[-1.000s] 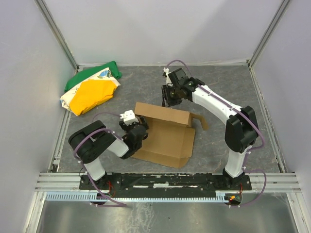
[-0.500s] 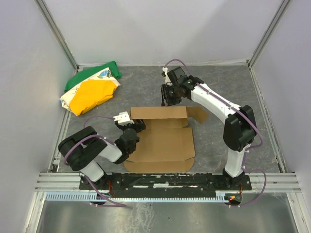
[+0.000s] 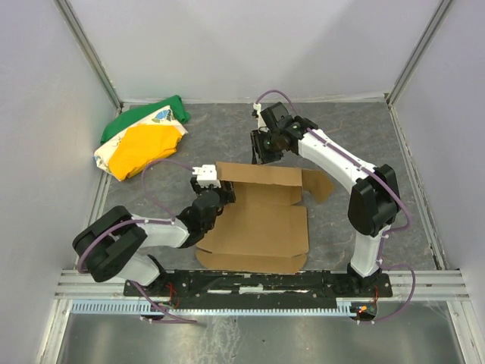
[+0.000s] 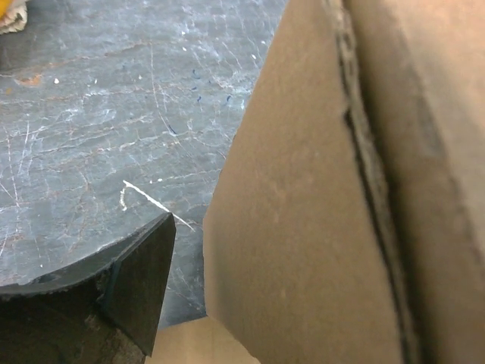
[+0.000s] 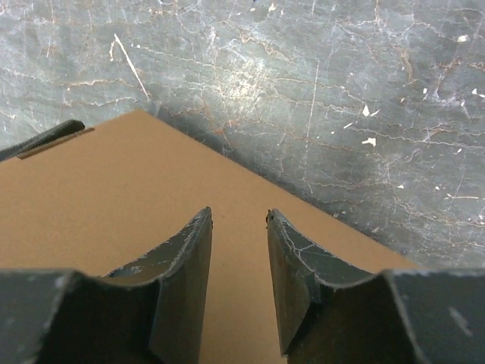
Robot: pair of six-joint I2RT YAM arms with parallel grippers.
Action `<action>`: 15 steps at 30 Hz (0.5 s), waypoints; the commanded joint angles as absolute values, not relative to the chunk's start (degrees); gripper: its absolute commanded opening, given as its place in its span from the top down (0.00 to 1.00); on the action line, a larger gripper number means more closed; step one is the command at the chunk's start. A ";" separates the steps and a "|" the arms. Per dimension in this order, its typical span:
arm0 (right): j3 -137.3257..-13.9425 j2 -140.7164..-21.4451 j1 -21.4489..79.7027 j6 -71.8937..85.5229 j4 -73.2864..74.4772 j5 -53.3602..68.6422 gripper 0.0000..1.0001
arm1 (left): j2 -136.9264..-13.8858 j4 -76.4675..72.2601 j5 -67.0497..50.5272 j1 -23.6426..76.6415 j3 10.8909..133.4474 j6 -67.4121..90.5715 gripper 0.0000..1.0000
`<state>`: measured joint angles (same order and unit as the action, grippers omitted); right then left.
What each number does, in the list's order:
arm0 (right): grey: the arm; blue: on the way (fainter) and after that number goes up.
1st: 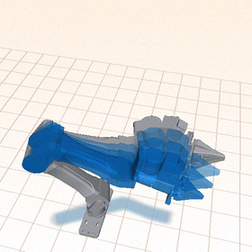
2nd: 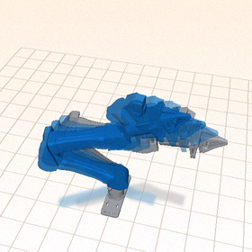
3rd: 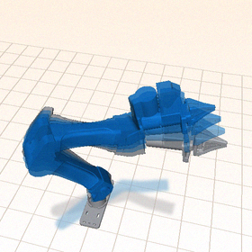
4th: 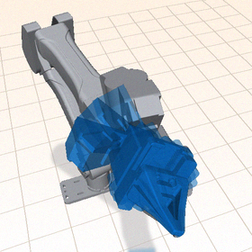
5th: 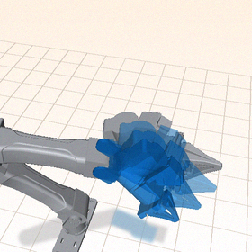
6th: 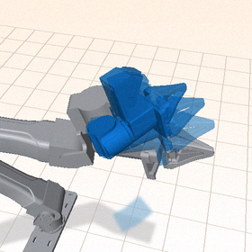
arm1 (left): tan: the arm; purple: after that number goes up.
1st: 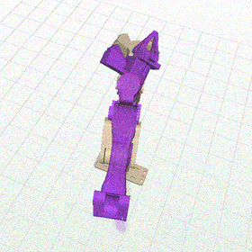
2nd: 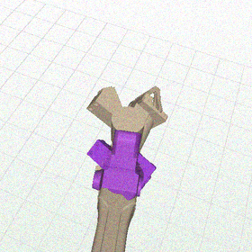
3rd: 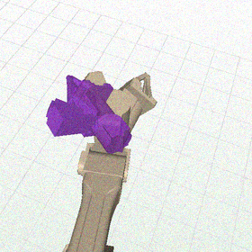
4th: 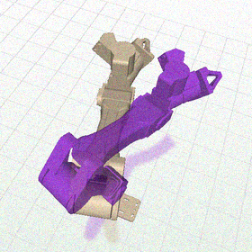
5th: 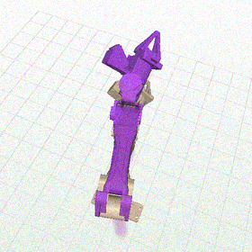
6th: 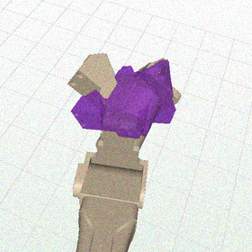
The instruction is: Fold the paper box
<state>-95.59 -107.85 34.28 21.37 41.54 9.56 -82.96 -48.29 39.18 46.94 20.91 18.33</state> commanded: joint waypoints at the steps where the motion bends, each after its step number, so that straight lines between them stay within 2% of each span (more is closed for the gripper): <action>1: -97.29 -106.02 34.33 21.86 39.53 6.53 0.55 | -80.83 -36.73 36.08 46.74 26.17 15.63 0.17; 9: -102.13 -106.88 34.28 23.93 40.93 0.70 0.51 | -89.40 -32.57 37.62 46.63 37.53 9.94 0.12; 15: -103.47 -107.47 34.25 24.97 45.50 -4.58 0.51 | -94.59 -35.49 28.59 46.47 41.36 -2.25 0.11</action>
